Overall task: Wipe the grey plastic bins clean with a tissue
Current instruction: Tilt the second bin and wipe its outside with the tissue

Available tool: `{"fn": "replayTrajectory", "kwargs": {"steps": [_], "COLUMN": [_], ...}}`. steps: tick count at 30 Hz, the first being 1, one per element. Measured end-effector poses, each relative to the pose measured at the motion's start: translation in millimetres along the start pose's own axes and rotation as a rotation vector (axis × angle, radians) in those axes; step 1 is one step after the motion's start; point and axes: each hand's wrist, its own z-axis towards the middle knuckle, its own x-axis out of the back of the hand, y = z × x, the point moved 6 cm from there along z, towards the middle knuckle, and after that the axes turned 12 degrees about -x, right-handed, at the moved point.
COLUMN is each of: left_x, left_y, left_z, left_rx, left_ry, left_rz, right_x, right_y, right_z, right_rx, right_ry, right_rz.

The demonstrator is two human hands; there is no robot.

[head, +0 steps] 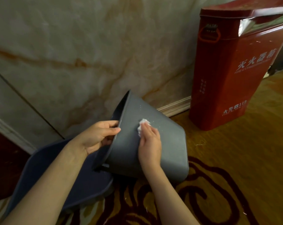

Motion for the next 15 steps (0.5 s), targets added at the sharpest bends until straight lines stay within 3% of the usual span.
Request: {"fn": "replayTrajectory", "kwargs": {"steps": [3, 8, 15], "left_x": [-1, -4, -2], "left_y": [-1, -1, -3], "left_z": [-3, -5, -3], "left_rx": [-0.020, -0.037, -0.028], "left_ry": [-0.030, -0.042, -0.019], "left_rz": [-0.022, -0.042, -0.022], "right_x": [-17, -21, 26], "right_y": [-39, -35, 80], "right_z": [-1, 6, 46], "right_rx": [0.147, 0.200, -0.374], "right_ry": [-0.108, -0.140, -0.034], "right_rz": [0.047, -0.012, 0.038]}}
